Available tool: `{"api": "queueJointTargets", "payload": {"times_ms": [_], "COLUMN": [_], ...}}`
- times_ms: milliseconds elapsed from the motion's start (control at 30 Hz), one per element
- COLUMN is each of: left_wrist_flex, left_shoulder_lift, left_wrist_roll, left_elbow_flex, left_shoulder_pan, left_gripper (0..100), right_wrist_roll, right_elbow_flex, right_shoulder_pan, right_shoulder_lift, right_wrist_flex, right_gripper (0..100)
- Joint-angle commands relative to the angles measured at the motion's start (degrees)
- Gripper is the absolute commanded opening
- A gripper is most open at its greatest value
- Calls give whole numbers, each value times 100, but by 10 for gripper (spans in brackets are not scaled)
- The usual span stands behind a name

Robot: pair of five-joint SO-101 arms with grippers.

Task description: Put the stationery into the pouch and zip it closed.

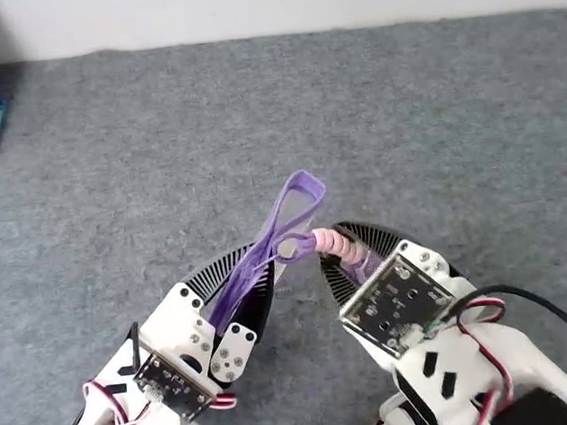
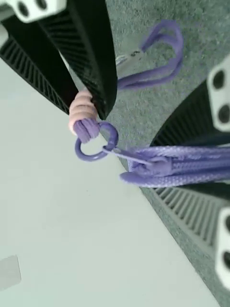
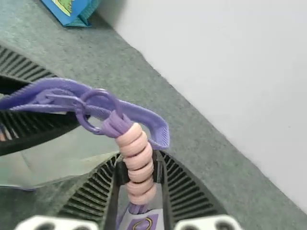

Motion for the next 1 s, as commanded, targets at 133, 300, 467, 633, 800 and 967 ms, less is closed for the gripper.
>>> {"api": "queueJointTargets", "payload": {"times_ms": [133,300,467,633,800,967], "left_wrist_flex": [738,976,976,976,1116,1547], "left_shoulder_lift": [-53,-62,-62,-62,-62,-62], "left_wrist_roll": [79,79,79,70,70,79], "left_elbow_flex": [-470,-664,-699,-699,-848,-1341], "left_shoulder_pan": [18,211,202,202,193,211], "left_gripper": [11,11,11,11,9,9], "right_wrist_roll": [229,527,747,756,765,853], "right_elbow_flex": [387,484,475,440,440,615], "right_shoulder_pan": [840,1226,1771,2018,2070,2299], "right_shoulder_lift": [-31,-22,444,857,892,1138], "right_wrist_flex": [-769,-1130,-1411,-1587,-1727,-2132], "right_gripper": [9,9,9,9,9,9]}}
